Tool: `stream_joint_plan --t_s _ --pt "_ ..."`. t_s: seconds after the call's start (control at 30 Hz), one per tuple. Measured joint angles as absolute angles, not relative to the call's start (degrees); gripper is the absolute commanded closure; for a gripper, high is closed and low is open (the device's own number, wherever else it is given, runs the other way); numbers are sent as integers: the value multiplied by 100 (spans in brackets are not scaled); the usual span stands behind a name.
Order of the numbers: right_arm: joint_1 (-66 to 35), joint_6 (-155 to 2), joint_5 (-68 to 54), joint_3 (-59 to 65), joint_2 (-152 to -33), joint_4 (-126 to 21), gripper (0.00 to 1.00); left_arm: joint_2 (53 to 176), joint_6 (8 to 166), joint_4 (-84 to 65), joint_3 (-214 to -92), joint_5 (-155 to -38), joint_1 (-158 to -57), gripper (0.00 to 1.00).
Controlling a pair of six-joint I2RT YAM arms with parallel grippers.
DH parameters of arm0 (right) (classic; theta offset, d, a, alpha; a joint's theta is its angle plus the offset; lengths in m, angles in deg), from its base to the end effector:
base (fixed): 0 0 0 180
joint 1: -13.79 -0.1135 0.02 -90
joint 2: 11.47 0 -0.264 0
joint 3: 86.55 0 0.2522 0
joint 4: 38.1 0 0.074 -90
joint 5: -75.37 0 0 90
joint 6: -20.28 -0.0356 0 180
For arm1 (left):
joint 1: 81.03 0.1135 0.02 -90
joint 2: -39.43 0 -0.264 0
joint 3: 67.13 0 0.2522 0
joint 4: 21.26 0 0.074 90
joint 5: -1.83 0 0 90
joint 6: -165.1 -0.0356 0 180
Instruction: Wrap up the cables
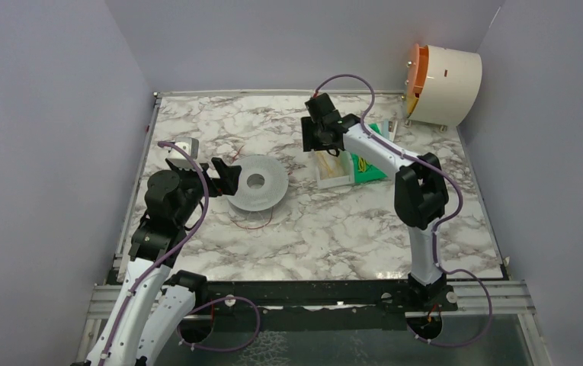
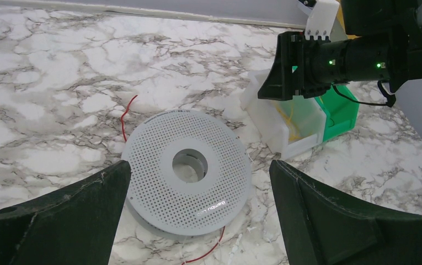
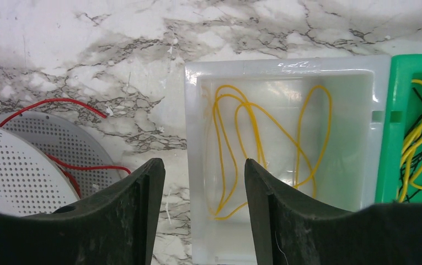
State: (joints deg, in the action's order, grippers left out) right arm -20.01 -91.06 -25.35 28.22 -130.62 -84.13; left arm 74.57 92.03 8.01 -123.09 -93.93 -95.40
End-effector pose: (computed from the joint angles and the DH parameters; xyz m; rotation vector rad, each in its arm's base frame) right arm 0.3938 0.2557 0.2408 -0.1828 2.4334 0.2034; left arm 0.1426 -0.0402 0.3390 0.0366 1.7419 -0.4893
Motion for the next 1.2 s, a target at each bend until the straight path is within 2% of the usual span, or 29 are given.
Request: stream_joint_plan --t_s 0.1,0.5,0.83,1.2 --pt "-2001 -8940 -2708 2791 -12938 -8404 35 7459 9203 801 -12309 -9393 -9540 1" --pt "-1658 -7646 -3027 1550 -11325 -8004 30 7481 9203 803 -12309 -9395 -9542 1" --pt "-860 -7589 -2669 728 -11281 -7764 30 7518 9203 803 -12309 -9397 -9542 1" --pt "-757 -7871 -2085 663 -11508 -7478 33 7555 9203 806 -12309 -9404 -9542 1"
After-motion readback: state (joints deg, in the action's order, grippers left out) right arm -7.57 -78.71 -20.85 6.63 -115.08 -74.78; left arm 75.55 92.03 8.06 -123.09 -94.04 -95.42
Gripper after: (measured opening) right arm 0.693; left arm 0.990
